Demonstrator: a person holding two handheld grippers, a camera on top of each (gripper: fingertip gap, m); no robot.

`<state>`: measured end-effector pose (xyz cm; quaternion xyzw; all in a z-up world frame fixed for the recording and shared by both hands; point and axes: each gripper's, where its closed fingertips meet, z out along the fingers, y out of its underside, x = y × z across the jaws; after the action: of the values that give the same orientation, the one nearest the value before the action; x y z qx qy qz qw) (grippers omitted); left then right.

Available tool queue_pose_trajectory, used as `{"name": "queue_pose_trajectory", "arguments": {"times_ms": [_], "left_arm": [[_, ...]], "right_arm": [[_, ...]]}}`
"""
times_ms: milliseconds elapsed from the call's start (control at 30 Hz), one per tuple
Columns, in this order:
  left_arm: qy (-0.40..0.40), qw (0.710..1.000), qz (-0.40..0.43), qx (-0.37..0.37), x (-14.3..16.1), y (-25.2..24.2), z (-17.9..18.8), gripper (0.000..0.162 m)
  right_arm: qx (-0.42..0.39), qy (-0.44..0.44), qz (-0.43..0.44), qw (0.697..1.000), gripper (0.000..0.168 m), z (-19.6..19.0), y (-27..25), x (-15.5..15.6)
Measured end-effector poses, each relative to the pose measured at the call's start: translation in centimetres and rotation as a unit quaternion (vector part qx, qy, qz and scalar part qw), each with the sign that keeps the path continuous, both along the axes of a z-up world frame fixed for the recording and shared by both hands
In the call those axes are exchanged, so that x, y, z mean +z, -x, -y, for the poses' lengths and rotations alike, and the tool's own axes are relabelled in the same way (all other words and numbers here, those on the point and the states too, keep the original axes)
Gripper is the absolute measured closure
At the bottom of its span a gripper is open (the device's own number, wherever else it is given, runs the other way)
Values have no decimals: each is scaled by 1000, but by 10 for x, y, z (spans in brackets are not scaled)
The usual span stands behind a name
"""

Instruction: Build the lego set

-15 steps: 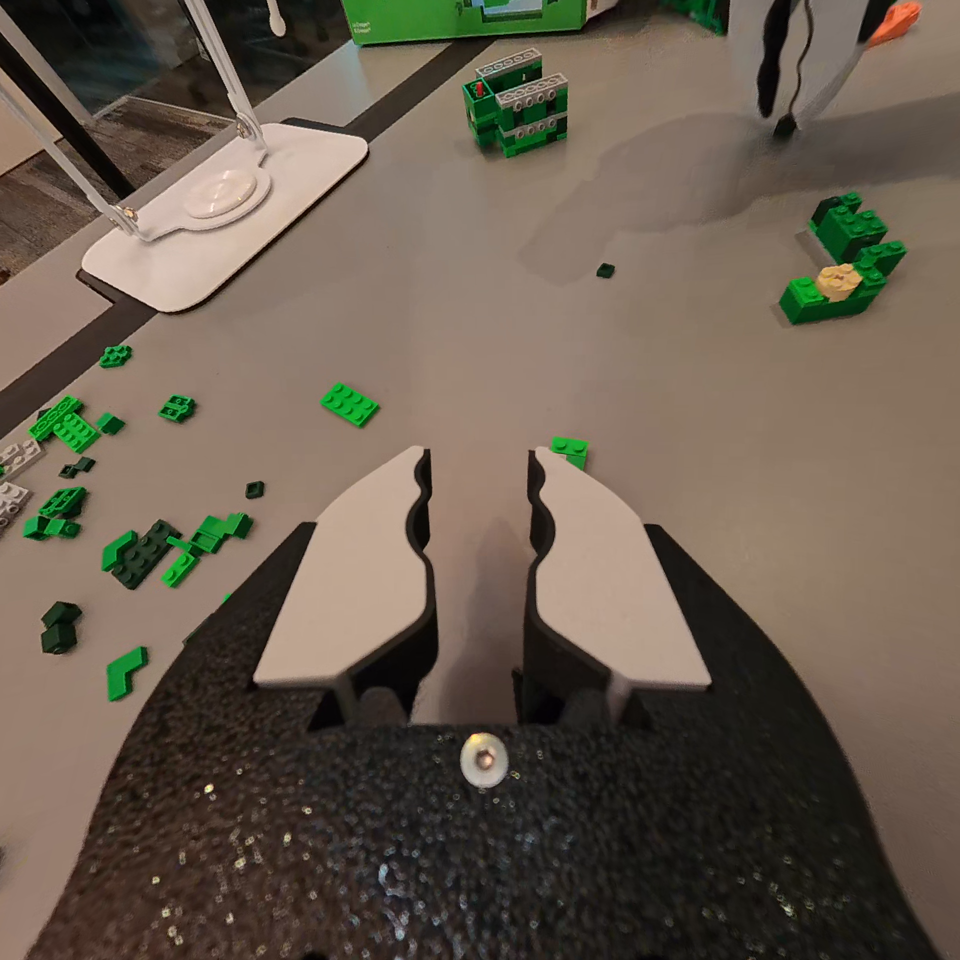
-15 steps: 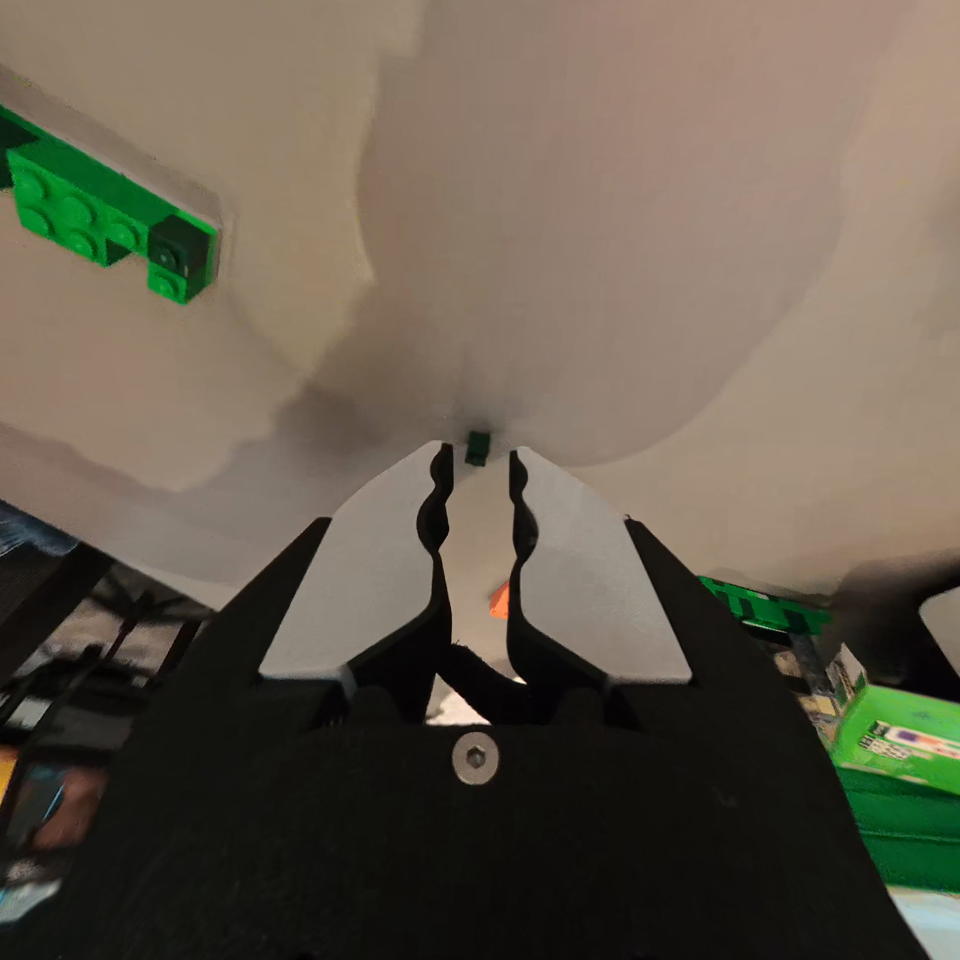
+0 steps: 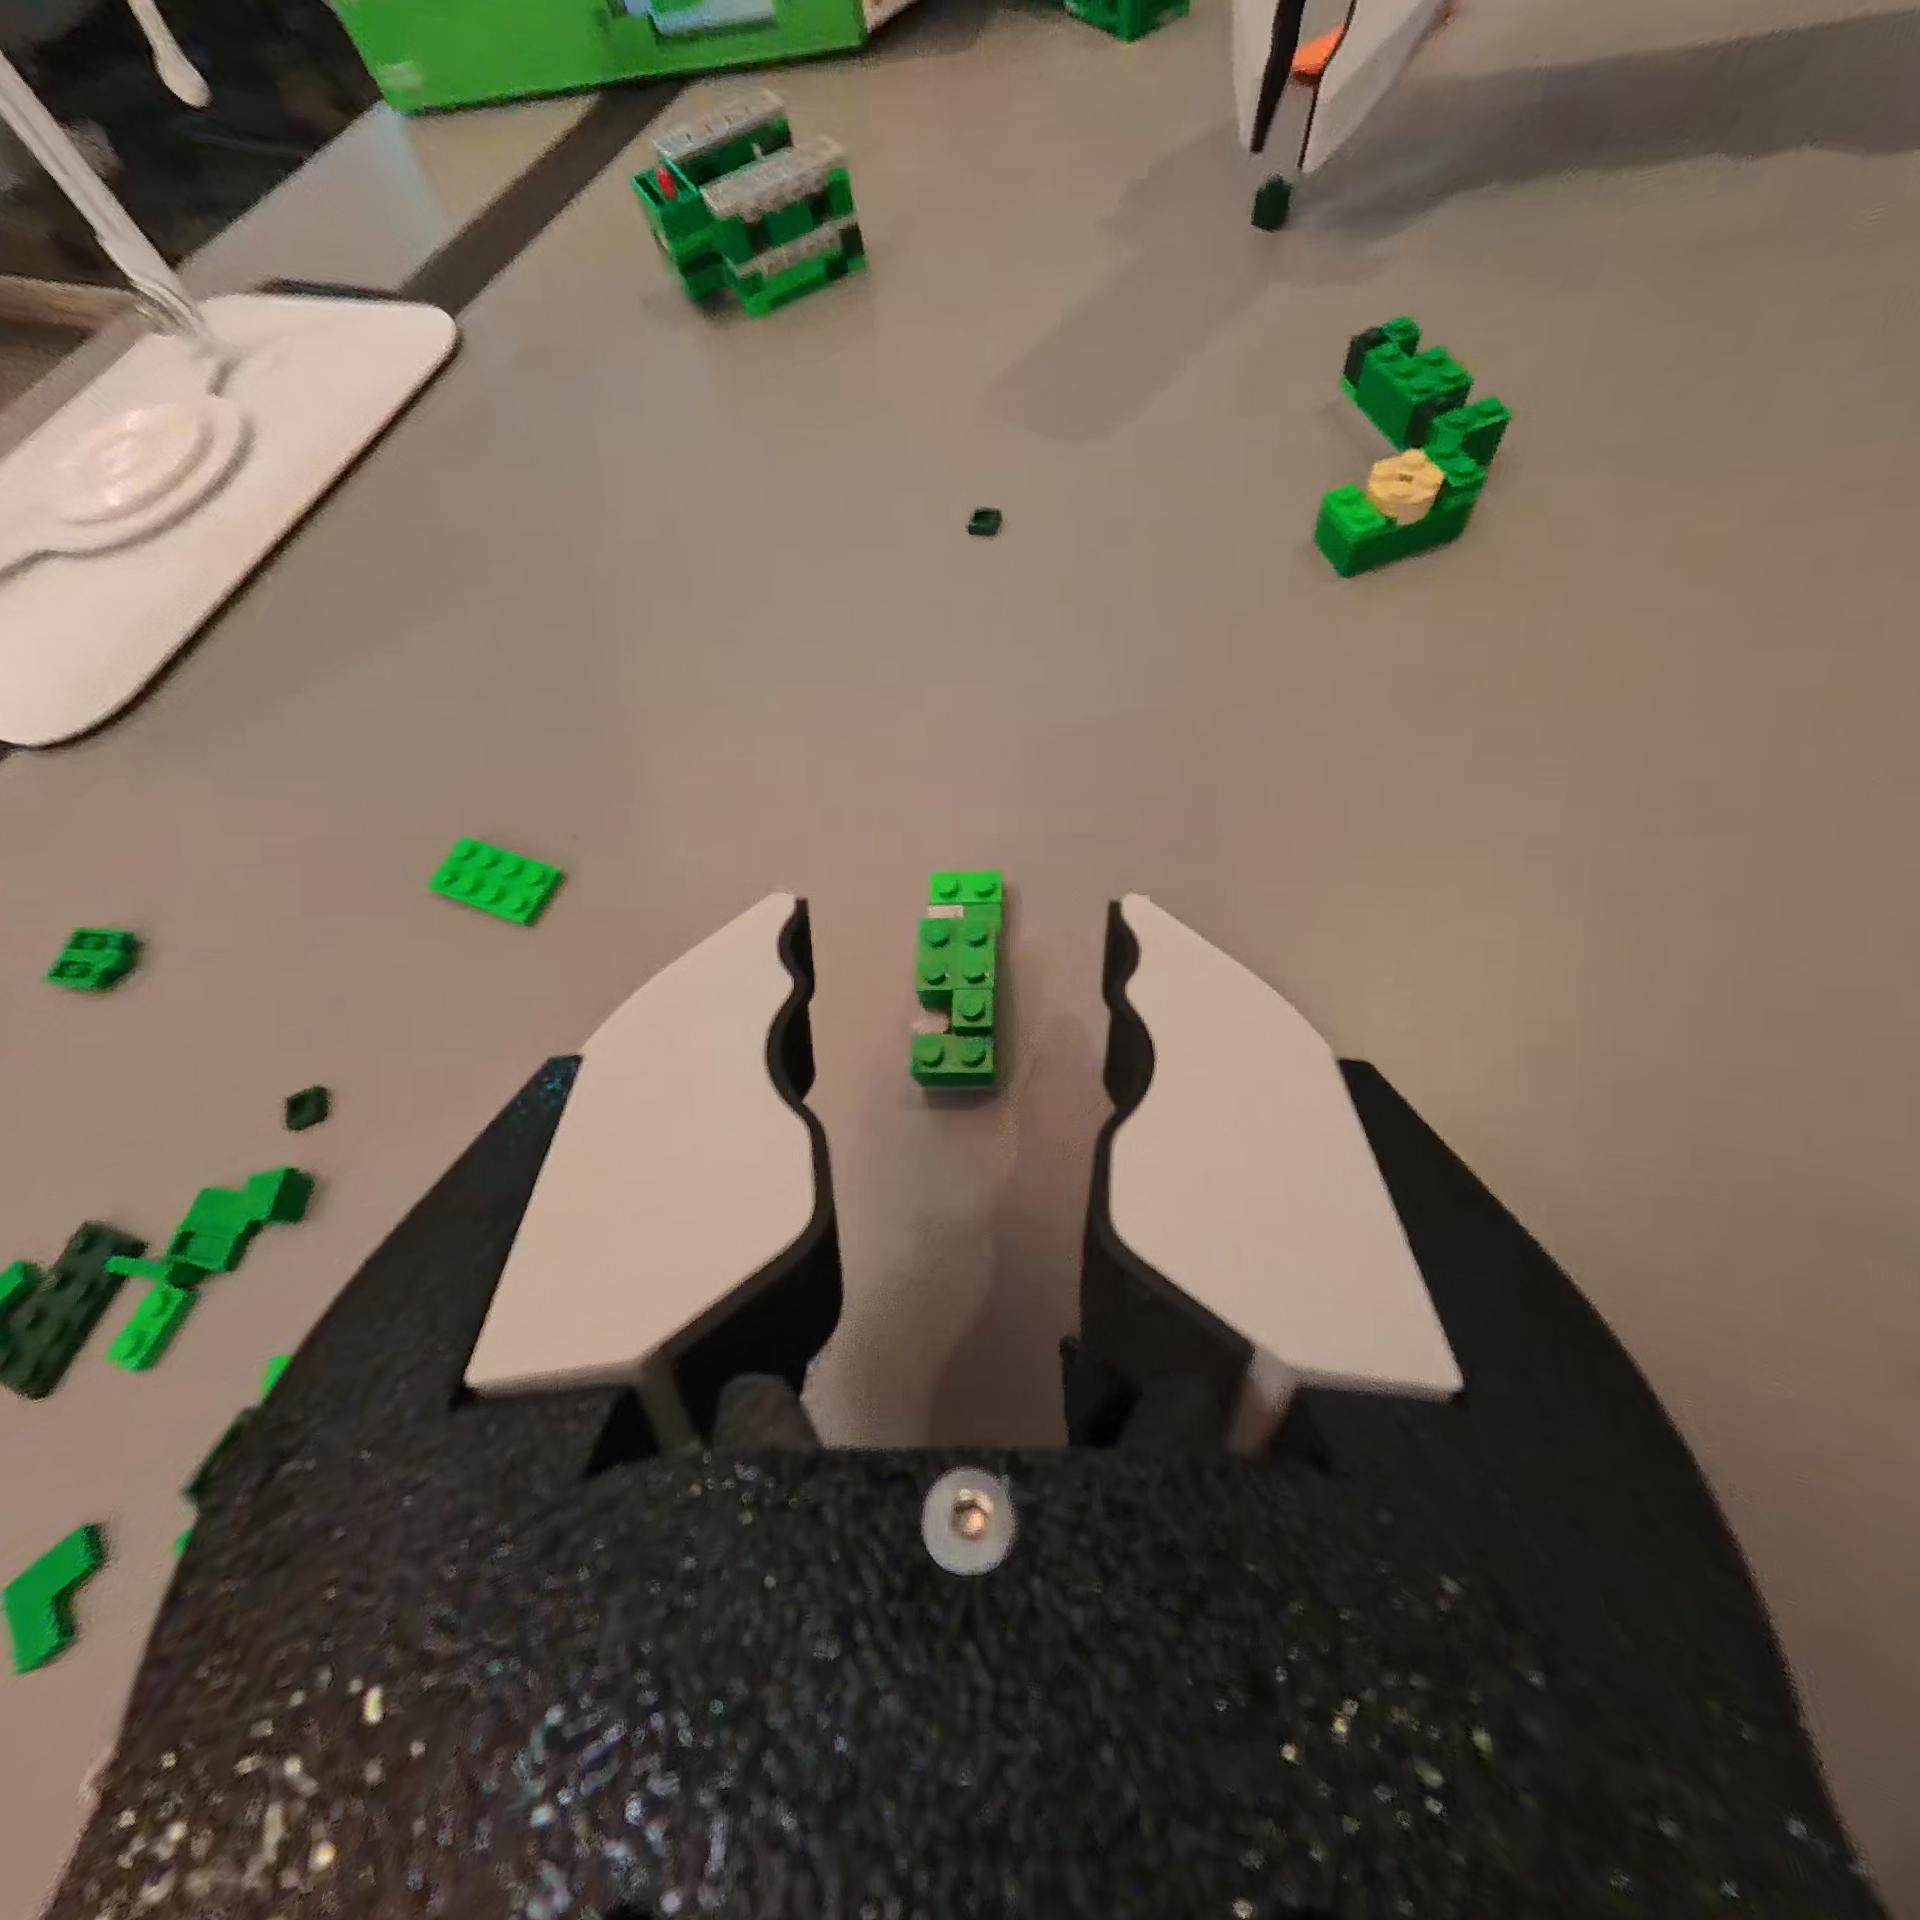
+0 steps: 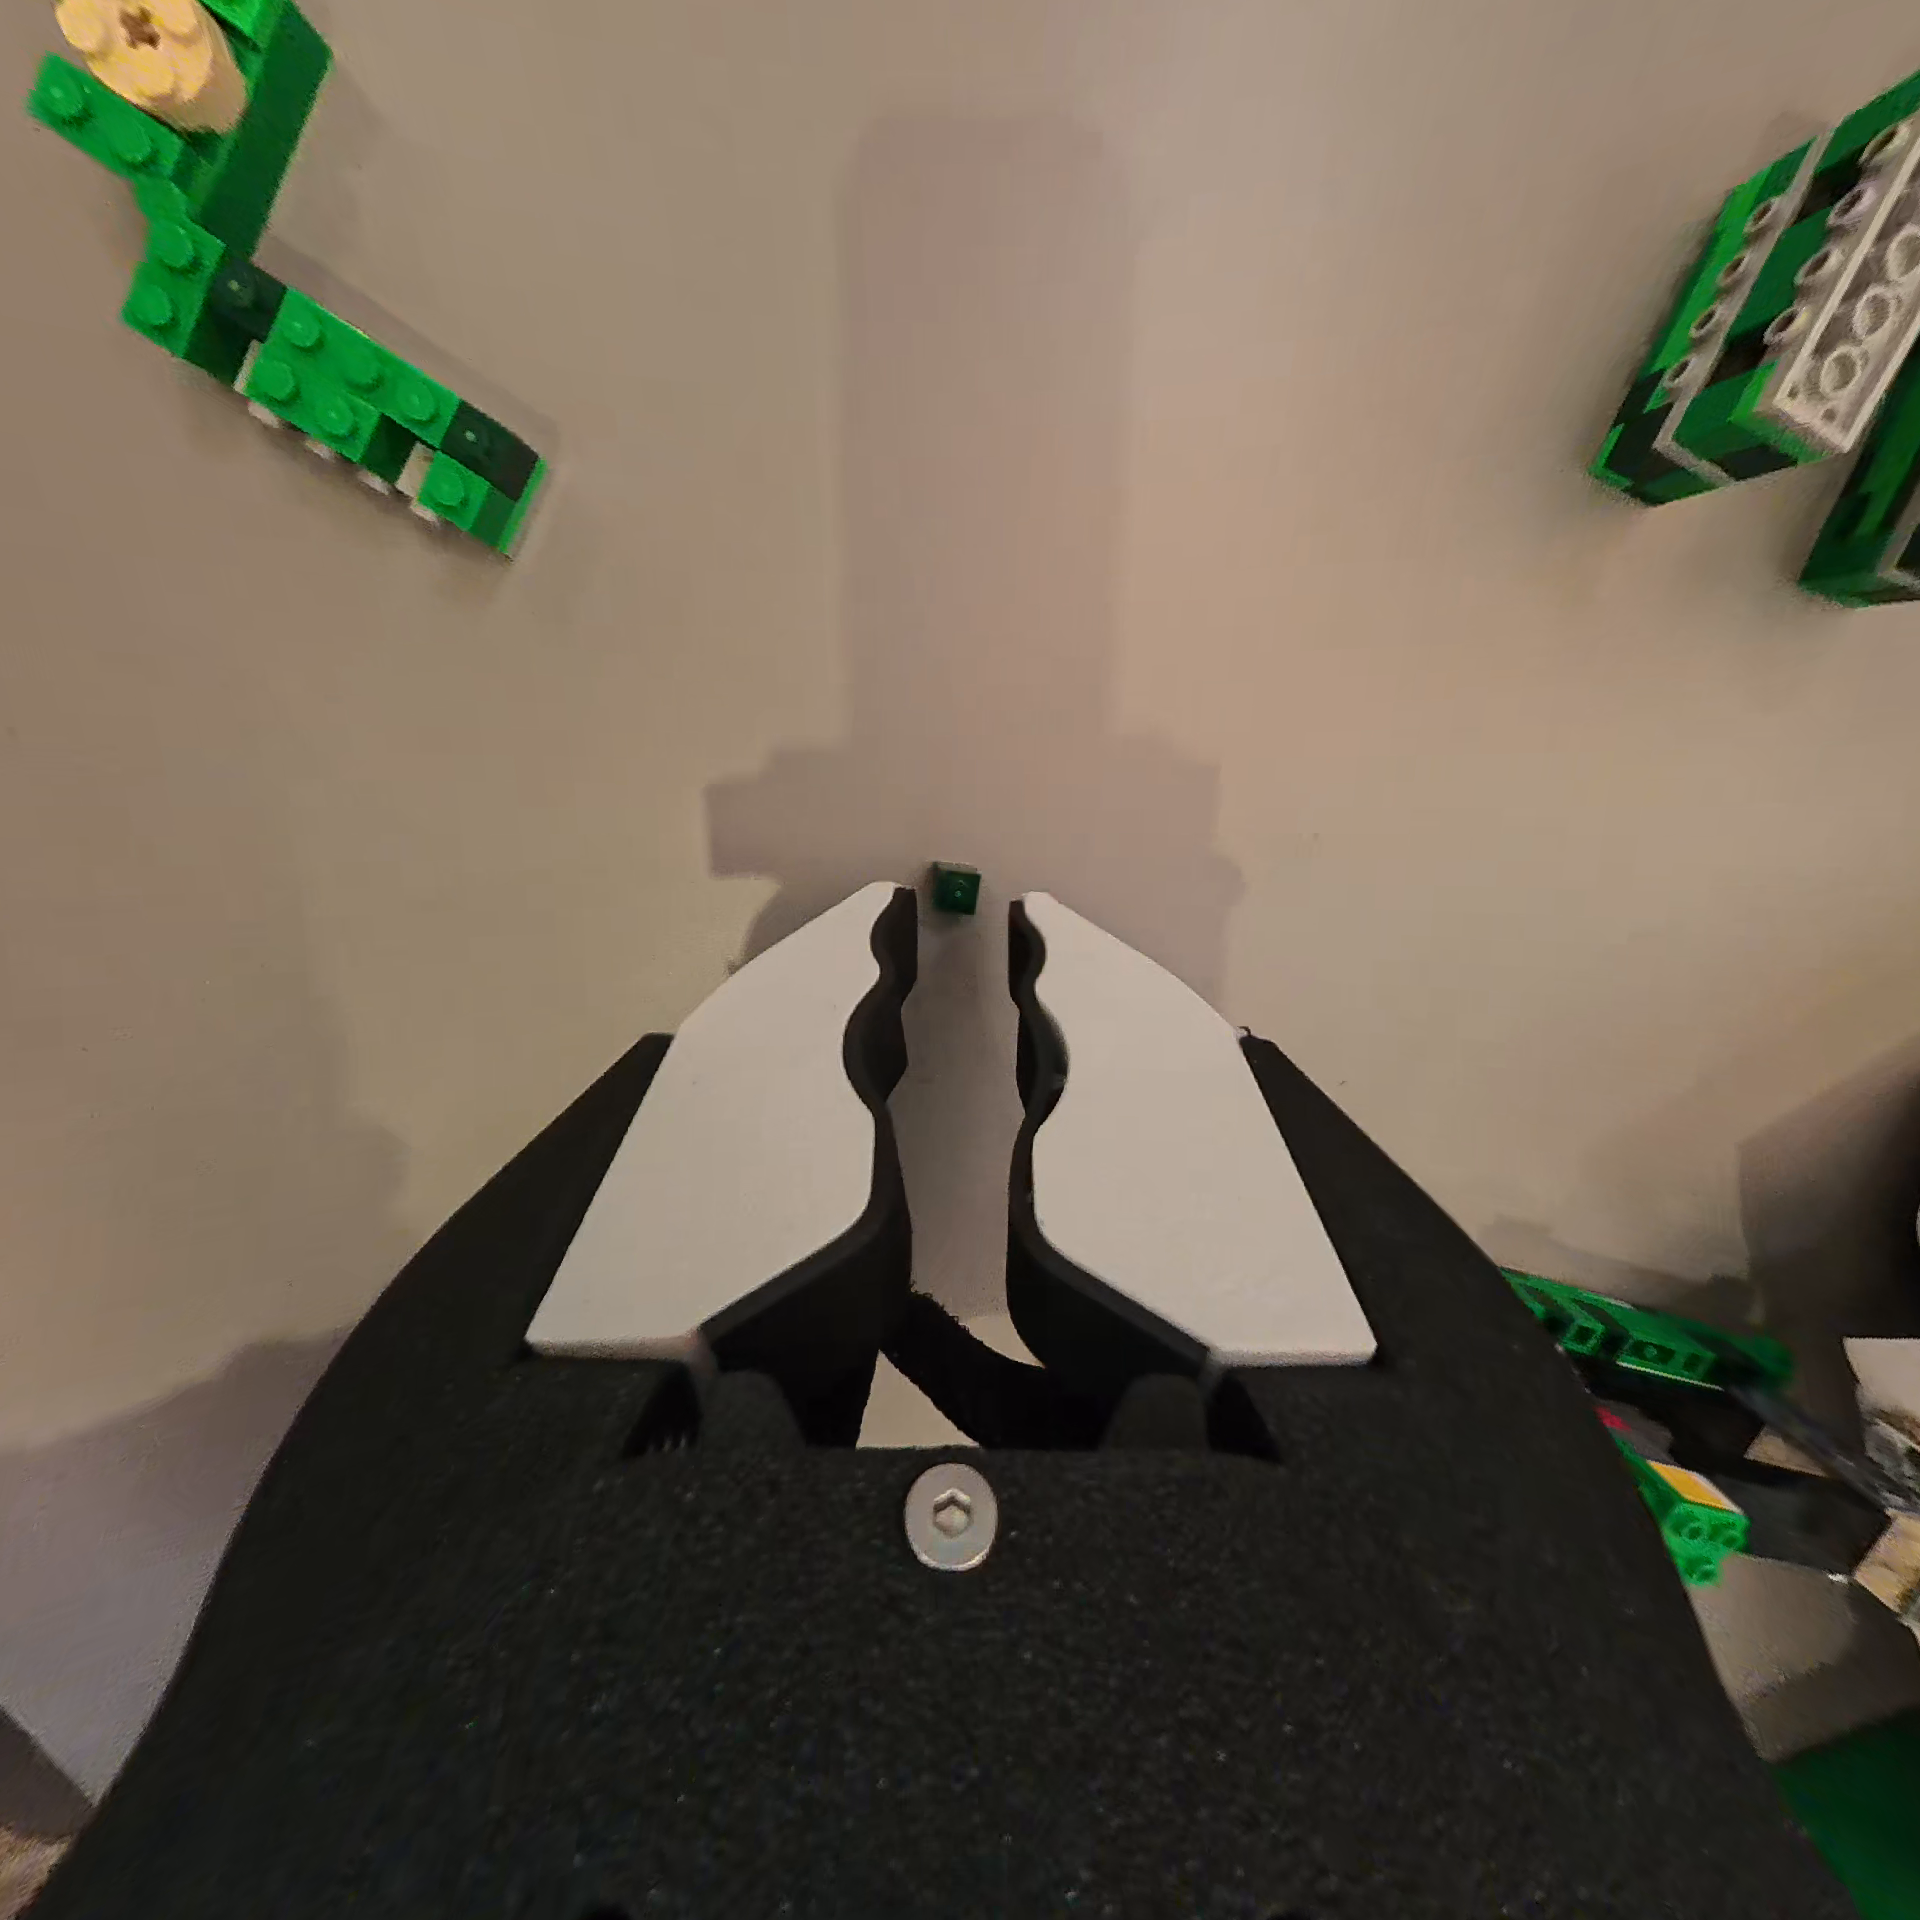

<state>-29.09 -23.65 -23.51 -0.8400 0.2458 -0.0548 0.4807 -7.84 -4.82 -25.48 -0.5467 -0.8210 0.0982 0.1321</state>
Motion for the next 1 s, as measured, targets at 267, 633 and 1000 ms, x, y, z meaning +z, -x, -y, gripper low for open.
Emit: {"name": "queue_pose_trajectory", "arguments": {"times_ms": [267, 633, 1000], "left_arm": [[87, 996, -5, -2, -29, -3, 3, 107], [93, 996, 1, -6, -30, -5, 1, 119], [106, 994, 22, -8, -31, 0, 6, 140]], "right_arm": [[-2, 8, -7, 1000, 155, 0, -1, -11], [73, 11, -102, 992, 160, 42, 49, 20], [243, 36, -184, 952, 160, 144, 151, 46]]}}
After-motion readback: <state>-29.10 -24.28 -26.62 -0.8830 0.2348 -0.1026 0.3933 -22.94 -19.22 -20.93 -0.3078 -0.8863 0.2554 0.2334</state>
